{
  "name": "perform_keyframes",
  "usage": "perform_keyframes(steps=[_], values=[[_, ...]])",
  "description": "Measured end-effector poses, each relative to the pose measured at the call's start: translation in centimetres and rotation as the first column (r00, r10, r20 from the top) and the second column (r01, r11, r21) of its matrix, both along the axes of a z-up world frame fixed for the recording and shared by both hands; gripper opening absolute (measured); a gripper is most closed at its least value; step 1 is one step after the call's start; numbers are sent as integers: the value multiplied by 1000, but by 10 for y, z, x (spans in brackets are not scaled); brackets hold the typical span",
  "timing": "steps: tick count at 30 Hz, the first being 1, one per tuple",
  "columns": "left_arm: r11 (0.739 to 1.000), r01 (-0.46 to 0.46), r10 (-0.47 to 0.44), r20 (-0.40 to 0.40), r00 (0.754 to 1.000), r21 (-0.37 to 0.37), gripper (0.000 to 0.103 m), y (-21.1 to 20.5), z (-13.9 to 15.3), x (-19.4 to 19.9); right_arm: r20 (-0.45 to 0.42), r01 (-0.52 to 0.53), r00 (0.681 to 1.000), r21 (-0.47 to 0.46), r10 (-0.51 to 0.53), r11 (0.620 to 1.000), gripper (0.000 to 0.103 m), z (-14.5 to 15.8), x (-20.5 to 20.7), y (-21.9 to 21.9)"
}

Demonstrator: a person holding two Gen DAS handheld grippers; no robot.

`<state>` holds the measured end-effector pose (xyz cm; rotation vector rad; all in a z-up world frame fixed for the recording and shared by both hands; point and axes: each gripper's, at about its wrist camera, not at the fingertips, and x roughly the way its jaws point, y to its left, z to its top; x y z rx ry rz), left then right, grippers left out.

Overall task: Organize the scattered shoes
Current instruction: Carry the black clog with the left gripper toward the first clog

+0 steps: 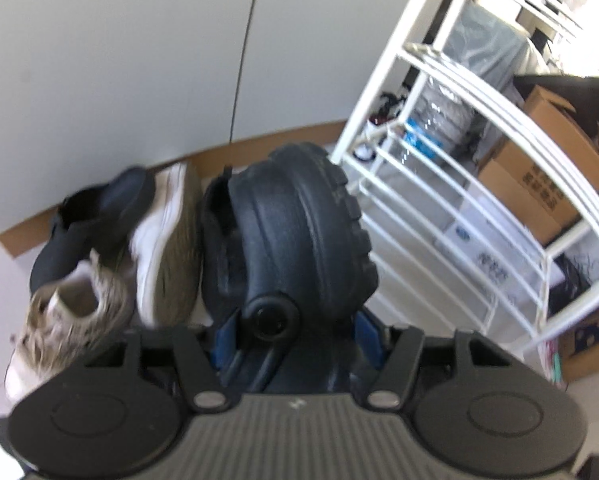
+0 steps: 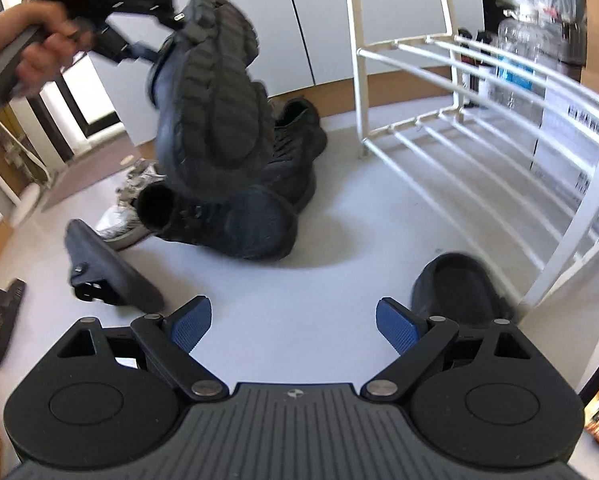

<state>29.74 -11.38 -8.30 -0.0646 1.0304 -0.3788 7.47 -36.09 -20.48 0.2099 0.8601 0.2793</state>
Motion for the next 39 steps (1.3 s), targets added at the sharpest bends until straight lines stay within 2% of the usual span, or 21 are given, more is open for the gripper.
perform_keyframes(steps=[5,8,14,17,20,22,25,33,36,39], values=[[999,-26,25,-53,998,-22,63,11,-13,-28,-13,-7,1000,6,7,1000,93,-8,-2,3],[998,-31,26,-82,996,-59,63,17,-24,-43,-22,-15,1000,-2,15,1000,93,-14,-3,4],[997,-6,0,-83,997,-72,63,20,-43,-70,-42,-18,999,-18,17,1000,93,-24,-7,4],[994,-19,10,-88,996,-103,63,22,-61,-82,-53,-16,998,-24,15,1000,93,-28,-8,3],[986,-60,39,-133,990,-157,63,27,-85,-97,-67,-11,998,-29,9,1000,93,-33,-7,3],[983,-67,43,-139,989,-169,63,29,-93,-104,-75,-16,997,-38,13,999,93,-36,-7,3],[978,-71,41,-154,987,-196,63,34,-120,-119,-91,-30,996,-52,25,998,93,-42,-8,5],[974,-71,28,-200,979,-214,63,37,-177,-140,-141,-118,984,-87,105,989,93,-55,-11,18],[960,-112,43,-260,965,-258,63,46,-199,-143,-166,-149,977,-100,131,984,93,-60,-14,24],[955,-136,56,-290,955,-263,63,48,-210,-141,-184,-165,972,-103,144,981,93,-64,-14,29]])
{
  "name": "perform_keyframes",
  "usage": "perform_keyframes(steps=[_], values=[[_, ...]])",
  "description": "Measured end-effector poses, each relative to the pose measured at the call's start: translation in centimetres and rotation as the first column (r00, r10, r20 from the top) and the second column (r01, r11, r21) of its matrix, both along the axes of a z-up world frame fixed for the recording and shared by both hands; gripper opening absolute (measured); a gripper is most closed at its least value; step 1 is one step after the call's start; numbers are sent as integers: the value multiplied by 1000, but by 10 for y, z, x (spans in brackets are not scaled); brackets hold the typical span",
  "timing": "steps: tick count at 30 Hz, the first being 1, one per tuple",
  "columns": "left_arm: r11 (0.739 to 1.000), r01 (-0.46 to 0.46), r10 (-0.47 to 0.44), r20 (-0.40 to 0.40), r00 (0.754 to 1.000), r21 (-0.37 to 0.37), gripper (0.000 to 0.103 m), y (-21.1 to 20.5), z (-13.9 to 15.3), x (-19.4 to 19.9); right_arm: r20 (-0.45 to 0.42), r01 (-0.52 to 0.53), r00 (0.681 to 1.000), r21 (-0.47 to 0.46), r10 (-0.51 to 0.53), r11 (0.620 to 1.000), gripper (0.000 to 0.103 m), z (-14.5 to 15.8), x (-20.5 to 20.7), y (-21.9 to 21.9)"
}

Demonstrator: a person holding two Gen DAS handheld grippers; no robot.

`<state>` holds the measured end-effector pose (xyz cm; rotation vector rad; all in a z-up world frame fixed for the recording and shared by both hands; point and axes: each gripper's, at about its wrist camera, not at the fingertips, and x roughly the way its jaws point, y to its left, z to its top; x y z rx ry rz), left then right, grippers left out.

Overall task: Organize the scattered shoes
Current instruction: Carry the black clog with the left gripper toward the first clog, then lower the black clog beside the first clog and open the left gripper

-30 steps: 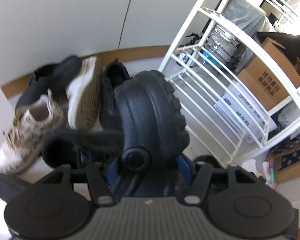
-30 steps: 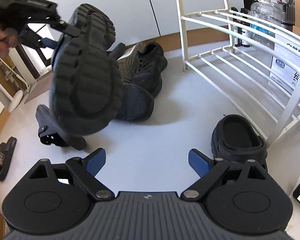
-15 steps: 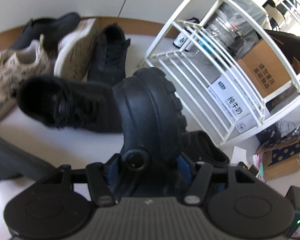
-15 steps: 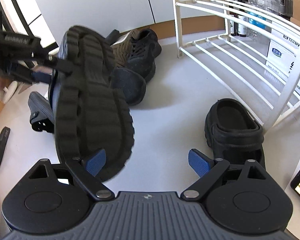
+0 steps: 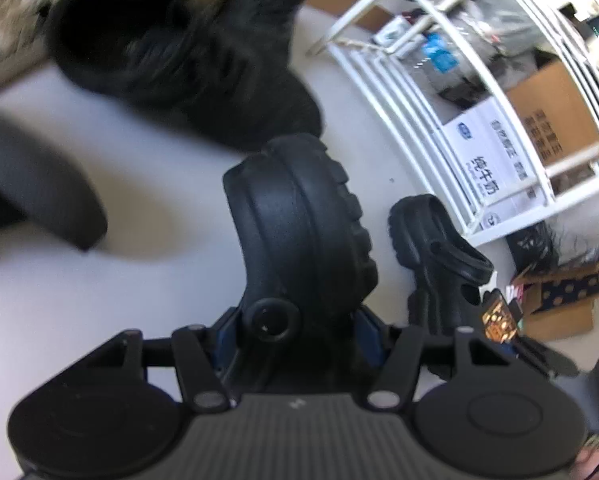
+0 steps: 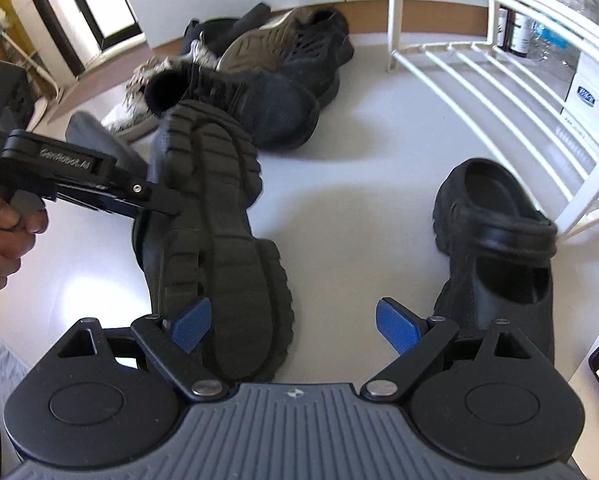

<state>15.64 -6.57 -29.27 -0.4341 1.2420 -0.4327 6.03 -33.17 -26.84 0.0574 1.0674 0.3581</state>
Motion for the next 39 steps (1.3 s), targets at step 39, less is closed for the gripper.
perform_keyframes(steps=[39], values=[[996,-77,78,-13,997,40,89,17,12,-19,50,-99,994,-40,101,994,93,8,-1,29]])
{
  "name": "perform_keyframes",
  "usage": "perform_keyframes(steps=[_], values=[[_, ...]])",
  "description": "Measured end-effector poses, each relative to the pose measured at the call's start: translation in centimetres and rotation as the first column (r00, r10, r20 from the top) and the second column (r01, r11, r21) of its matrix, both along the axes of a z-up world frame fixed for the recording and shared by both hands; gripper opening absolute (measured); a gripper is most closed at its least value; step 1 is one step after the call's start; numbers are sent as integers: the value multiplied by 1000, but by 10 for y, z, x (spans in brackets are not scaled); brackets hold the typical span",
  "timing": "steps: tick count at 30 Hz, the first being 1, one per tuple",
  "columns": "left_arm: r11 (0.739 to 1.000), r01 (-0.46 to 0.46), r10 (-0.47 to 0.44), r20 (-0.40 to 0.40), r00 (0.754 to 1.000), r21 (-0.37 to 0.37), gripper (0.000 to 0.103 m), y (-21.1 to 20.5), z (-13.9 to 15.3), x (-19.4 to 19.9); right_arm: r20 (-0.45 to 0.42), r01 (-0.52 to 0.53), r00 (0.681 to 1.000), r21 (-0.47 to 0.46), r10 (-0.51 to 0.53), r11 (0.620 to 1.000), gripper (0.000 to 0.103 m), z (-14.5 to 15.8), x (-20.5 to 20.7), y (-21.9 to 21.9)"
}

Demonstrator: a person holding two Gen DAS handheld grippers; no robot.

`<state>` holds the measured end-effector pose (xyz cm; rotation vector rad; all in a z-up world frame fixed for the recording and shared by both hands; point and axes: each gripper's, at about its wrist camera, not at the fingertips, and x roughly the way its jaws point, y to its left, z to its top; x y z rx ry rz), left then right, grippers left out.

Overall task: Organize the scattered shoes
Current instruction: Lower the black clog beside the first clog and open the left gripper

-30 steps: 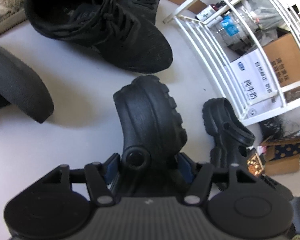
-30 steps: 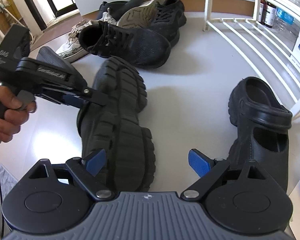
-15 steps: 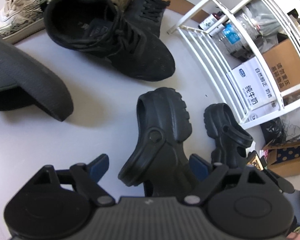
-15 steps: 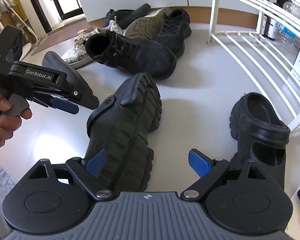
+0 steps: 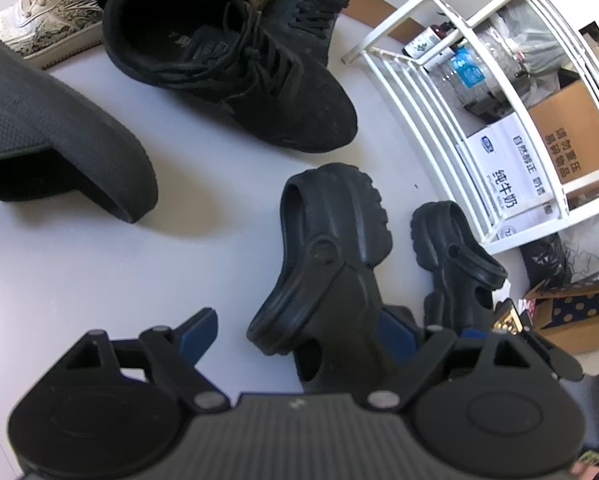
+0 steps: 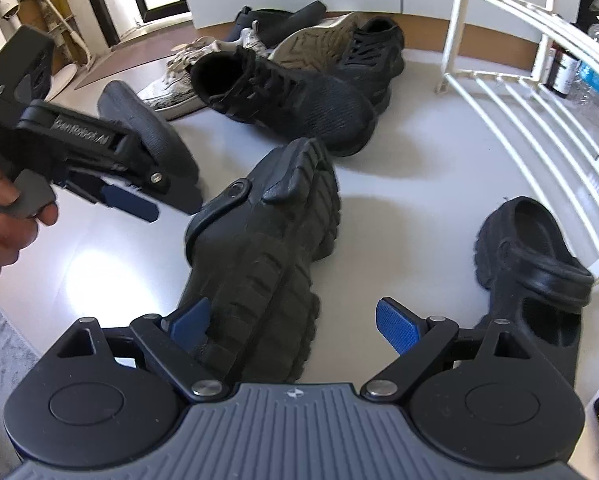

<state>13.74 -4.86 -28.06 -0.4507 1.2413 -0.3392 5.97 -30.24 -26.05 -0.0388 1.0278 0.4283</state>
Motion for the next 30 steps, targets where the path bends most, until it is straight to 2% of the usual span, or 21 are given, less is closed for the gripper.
perform_keyframes(steps=[19,30], values=[[1000,26,-26,0,1000,10,88,-17,0,2,28,66,997,-42,-65,997,94,5,0,-26],[1000,7,-7,16,1000,0,88,-22,0,4,39,117,993,-78,-114,990,97,5,2,-43]])
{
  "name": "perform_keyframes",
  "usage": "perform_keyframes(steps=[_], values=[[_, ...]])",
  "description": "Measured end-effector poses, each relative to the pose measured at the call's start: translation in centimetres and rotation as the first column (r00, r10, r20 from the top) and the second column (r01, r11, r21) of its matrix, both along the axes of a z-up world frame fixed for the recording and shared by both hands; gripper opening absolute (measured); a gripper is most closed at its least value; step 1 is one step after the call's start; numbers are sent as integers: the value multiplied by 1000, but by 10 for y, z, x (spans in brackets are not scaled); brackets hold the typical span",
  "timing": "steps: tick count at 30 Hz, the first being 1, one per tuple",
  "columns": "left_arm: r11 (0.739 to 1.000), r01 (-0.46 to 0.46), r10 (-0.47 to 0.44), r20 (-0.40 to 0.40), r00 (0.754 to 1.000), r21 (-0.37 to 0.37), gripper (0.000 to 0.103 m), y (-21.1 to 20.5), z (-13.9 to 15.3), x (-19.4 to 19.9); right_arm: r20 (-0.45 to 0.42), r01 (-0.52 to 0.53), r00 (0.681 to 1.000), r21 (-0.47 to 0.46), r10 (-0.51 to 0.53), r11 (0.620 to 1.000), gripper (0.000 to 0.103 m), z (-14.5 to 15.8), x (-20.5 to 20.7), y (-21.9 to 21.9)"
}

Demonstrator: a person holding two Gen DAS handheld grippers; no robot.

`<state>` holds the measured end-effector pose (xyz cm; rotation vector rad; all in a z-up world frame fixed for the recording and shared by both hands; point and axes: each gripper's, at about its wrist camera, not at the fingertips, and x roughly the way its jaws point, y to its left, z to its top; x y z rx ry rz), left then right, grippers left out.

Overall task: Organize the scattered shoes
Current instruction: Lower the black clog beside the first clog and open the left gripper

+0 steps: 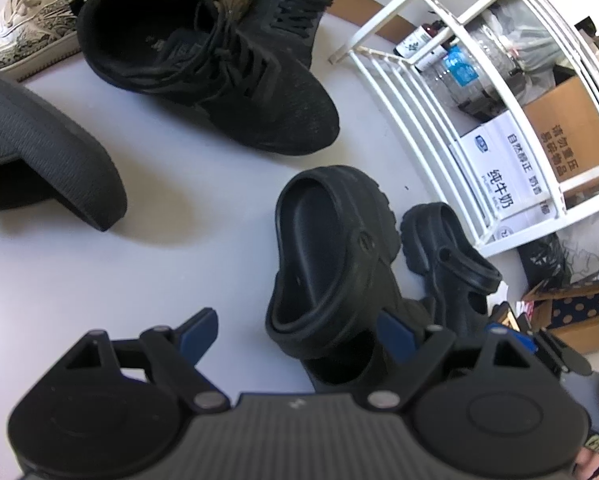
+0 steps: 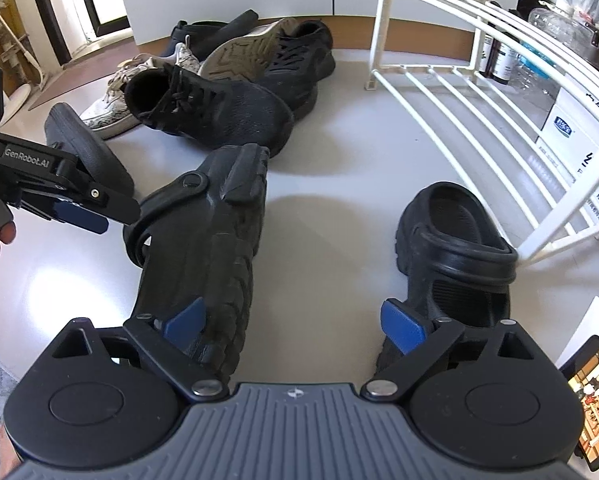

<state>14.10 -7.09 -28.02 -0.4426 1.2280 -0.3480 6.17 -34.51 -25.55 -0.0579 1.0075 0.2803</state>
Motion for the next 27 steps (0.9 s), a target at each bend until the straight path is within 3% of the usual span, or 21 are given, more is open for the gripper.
perform_keyframes(steps=[8,10,11,15,27], values=[[1000,-3,4,20,1000,-3,88,-4,2,-1,13,63,998,-69,-62,996,98,-3,1,-14],[1000,-5,5,19,1000,-3,88,-5,2,-1,11,95,995,-107,-95,990,89,-5,2,-18],[1000,-5,5,19,1000,-3,88,-6,2,0,5,114,993,-105,-114,988,84,-5,3,-22],[1000,-2,2,14,1000,-1,88,-8,0,0,-5,143,990,-86,-144,986,84,-5,3,-28],[1000,-1,1,1,1000,1,88,-7,-3,0,-47,81,996,-8,-81,997,85,-9,2,-18]])
